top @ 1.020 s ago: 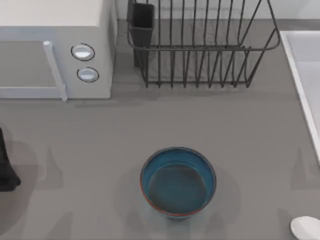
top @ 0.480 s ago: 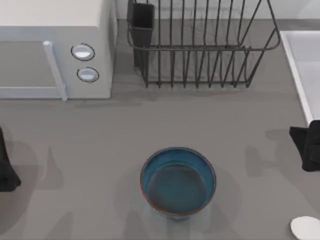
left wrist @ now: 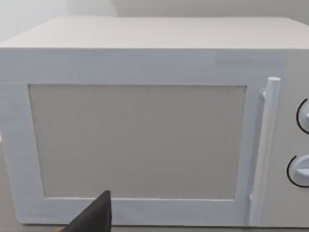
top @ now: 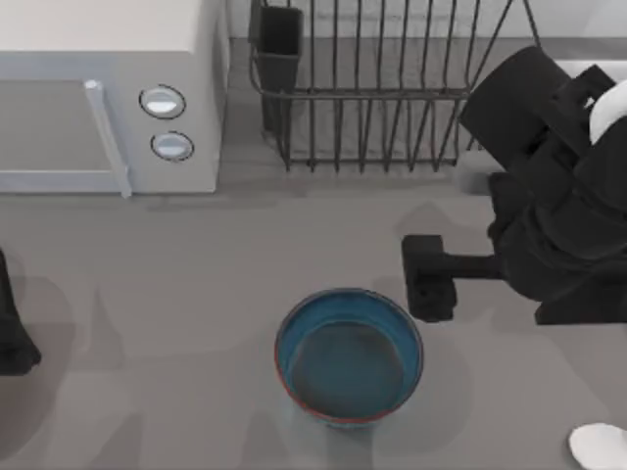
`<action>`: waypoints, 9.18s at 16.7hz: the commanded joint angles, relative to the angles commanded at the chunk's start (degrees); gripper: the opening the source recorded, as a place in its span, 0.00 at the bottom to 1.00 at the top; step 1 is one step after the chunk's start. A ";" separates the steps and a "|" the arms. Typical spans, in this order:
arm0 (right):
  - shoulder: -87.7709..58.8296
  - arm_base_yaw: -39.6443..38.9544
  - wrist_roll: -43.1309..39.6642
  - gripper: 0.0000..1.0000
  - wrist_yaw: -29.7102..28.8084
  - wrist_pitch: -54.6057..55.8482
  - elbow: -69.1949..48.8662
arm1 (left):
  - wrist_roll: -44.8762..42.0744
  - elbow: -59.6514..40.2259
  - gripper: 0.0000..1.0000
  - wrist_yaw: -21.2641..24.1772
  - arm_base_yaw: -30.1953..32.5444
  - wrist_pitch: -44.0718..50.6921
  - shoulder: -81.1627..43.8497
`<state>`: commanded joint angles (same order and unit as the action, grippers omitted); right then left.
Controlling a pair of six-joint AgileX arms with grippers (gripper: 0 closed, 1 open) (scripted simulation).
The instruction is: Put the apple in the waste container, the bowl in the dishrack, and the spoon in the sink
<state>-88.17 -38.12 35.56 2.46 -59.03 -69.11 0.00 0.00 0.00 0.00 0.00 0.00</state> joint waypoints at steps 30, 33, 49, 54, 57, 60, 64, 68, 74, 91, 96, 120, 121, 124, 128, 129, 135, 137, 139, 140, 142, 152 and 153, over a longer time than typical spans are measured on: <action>-25.43 -3.34 4.67 0.85 -2.55 9.53 -3.98 | 0.00 0.00 1.00 0.00 0.00 0.00 0.00; -25.43 -3.34 4.67 0.62 -2.55 9.53 -3.98 | 0.00 0.00 1.00 0.00 0.00 0.00 0.00; -25.43 -3.34 4.67 0.00 -2.55 9.53 -3.98 | 0.00 0.00 1.00 0.00 0.00 0.00 0.00; -24.26 -3.34 4.76 0.00 -2.64 5.18 -7.76 | 0.00 0.00 1.00 0.00 0.00 0.00 0.00; -22.25 -3.22 4.75 0.00 -2.66 -3.82 -13.26 | 0.00 0.00 1.00 0.00 0.00 0.00 0.00; -20.14 -3.17 4.53 0.00 -2.56 -10.49 -18.13 | 0.00 0.00 1.00 0.00 0.00 0.00 0.00; -19.33 -3.10 4.41 0.00 -2.53 -11.91 -19.43 | 0.00 0.00 1.00 0.00 0.00 0.00 0.00; -18.85 -3.92 3.26 0.00 -4.39 -9.85 -19.27 | 0.00 0.00 1.00 0.00 0.00 0.00 0.00; -13.03 -9.05 -6.55 0.00 -20.86 8.22 -18.54 | 0.00 0.00 1.00 0.00 0.00 0.00 0.00; 5.59 -21.34 -33.76 0.00 -63.27 57.68 -13.26 | 0.00 0.00 1.00 0.00 0.00 0.00 0.00; 1.54 -18.89 -33.71 0.00 -61.03 61.64 -13.32 | 0.00 0.00 1.00 0.00 0.00 0.00 0.00; -28.98 1.90 -34.54 0.53 -40.57 99.18 -7.27 | 0.00 0.00 1.00 0.00 0.00 0.00 0.00; -28.98 1.90 -34.54 0.60 -40.57 99.18 -7.27 | 0.00 0.00 1.00 0.00 0.00 0.00 0.00; -28.98 1.90 -34.54 0.83 -40.57 99.18 -7.27 | 0.00 0.00 1.00 0.00 0.00 0.00 0.00; -28.98 1.90 -34.54 1.00 -40.57 99.18 -7.27 | 0.00 0.00 1.00 0.00 0.00 0.00 0.00; -28.98 1.90 -34.54 1.00 -40.57 99.18 -7.27 | 0.00 0.00 1.00 0.00 0.00 0.00 0.00; -28.95 1.78 -34.54 1.00 -40.58 99.17 -7.28 | 0.00 0.00 1.00 0.00 0.00 0.00 0.00; -28.54 1.94 -34.53 1.00 -40.35 99.00 -6.91 | 0.00 0.00 1.00 0.00 0.00 0.00 0.00; -26.03 2.86 -34.46 1.00 -39.25 98.10 -4.98 | 0.00 0.00 1.00 0.00 0.00 0.00 0.00; -23.91 3.63 -34.42 1.00 -38.41 97.35 -3.46 | 0.00 0.00 1.00 0.00 0.00 0.00 0.00; -17.95 5.73 -34.34 1.00 -36.25 95.24 0.68 | 0.00 0.00 1.00 0.00 0.00 0.00 0.00; 41.19 22.35 -35.97 1.00 -19.22 75.56 36.78 | 0.00 0.00 1.00 0.00 0.00 0.00 0.00; 48.01 24.22 -36.16 1.00 -17.24 73.32 40.95 | 0.00 0.00 1.00 0.00 0.00 0.00 0.00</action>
<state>-40.15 -13.90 -0.60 -14.78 14.29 -28.16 0.00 0.00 0.00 0.00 0.00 0.00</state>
